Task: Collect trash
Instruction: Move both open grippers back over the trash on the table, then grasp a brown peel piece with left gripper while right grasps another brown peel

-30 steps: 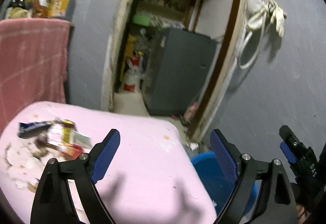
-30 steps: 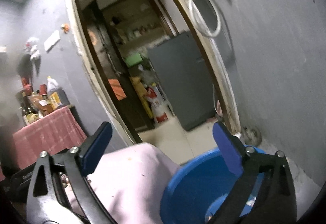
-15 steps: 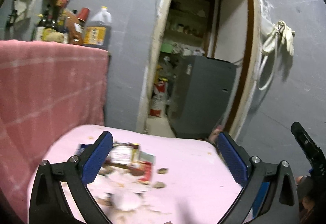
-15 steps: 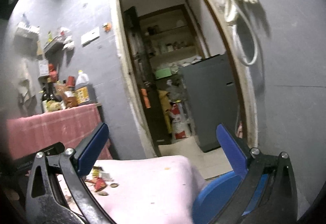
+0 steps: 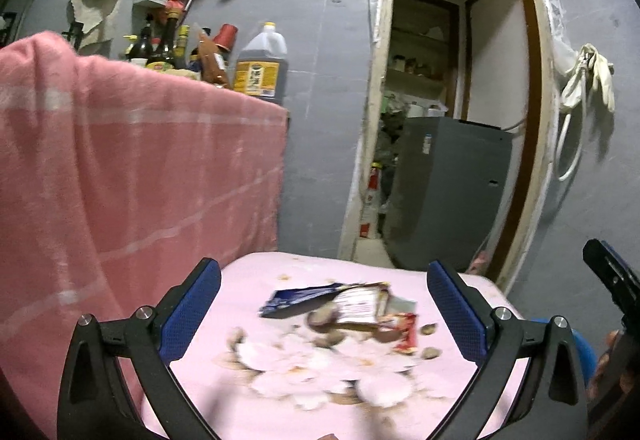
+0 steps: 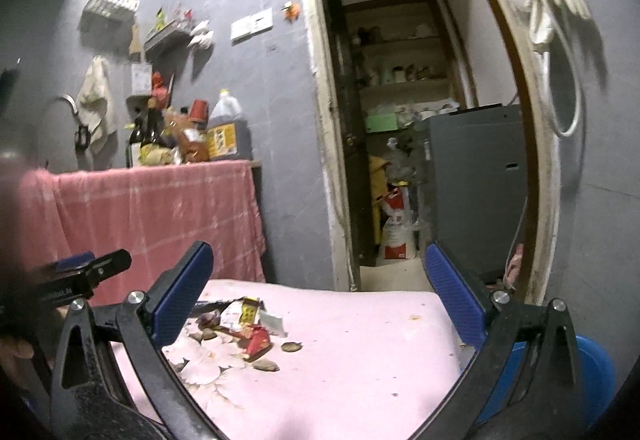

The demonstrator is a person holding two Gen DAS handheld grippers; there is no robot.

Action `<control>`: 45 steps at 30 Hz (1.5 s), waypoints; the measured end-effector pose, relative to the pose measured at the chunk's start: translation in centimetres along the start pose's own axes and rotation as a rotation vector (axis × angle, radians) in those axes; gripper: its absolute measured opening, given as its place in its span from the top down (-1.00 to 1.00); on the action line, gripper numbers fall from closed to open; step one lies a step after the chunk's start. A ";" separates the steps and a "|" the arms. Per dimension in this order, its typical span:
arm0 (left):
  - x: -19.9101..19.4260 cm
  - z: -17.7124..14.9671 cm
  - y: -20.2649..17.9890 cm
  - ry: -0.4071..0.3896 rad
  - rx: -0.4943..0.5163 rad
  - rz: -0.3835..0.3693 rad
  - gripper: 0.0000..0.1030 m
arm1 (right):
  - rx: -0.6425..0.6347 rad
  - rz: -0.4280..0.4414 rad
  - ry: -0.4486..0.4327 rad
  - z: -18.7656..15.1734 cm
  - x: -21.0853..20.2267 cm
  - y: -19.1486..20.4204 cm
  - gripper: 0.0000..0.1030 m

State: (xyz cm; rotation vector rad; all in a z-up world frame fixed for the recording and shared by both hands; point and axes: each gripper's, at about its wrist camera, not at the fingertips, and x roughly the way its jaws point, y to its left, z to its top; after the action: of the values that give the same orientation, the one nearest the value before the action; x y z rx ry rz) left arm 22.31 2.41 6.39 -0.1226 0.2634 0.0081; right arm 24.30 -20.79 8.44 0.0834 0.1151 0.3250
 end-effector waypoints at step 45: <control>14.2 -4.7 -0.3 0.592 0.077 -0.191 0.27 | -0.018 0.203 0.758 -9.6 14.1 2.5 -0.01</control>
State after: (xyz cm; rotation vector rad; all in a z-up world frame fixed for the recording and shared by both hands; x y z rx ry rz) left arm 34.78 1.38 -1.76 -0.0708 0.8418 -0.2312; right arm 35.54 -13.30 -2.19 -0.0506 0.8582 0.5486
